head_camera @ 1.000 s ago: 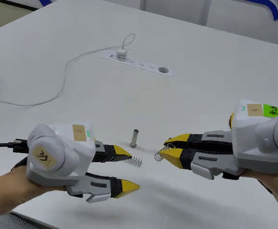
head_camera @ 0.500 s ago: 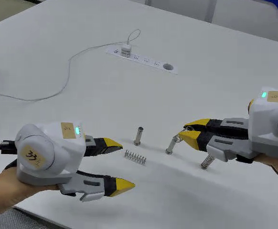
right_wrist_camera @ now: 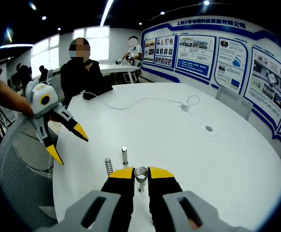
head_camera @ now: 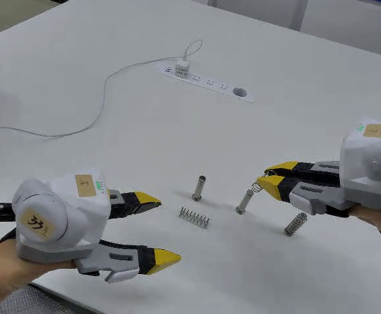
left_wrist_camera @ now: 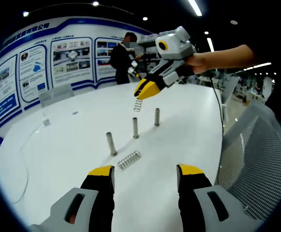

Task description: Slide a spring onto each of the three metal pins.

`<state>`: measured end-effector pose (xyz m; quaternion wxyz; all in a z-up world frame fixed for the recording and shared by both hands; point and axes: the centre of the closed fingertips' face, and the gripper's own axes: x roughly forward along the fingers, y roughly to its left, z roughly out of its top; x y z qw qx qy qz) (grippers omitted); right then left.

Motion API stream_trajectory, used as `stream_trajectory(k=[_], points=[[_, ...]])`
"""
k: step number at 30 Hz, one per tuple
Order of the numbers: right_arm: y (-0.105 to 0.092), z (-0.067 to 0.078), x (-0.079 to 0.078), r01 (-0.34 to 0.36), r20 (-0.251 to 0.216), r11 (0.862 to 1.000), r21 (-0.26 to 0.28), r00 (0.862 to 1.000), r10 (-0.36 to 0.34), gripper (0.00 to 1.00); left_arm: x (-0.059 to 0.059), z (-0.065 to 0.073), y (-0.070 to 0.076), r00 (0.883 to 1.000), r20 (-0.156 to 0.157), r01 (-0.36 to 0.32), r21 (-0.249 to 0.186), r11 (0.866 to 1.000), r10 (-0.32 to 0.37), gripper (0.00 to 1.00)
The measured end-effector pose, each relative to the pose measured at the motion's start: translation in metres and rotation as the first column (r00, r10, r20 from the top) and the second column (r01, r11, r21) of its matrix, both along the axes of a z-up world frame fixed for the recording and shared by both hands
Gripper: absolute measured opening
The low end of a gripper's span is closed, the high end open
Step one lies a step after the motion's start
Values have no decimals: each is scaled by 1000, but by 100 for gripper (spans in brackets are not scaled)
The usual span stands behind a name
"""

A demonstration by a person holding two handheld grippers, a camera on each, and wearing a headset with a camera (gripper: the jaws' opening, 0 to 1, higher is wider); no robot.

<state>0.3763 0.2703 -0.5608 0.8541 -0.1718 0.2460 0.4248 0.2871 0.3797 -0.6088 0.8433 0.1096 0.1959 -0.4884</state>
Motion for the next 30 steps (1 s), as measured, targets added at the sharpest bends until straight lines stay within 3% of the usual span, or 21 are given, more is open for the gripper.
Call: stream_trajectory(k=[10, 21, 30], points=[[-3, -8, 6, 32, -45, 999, 4, 998, -32, 10, 0, 0, -1, 1000, 3, -7, -5, 1000, 7, 55], [-1, -20, 9, 55, -89, 998, -2, 995, -55, 10, 2, -3, 2, 999, -20, -25, -4, 1000, 25, 55], [1, -33, 10, 44, -97, 998, -48, 994, -49, 11, 1, -5, 2, 999, -33, -26, -1, 1000, 26, 54]])
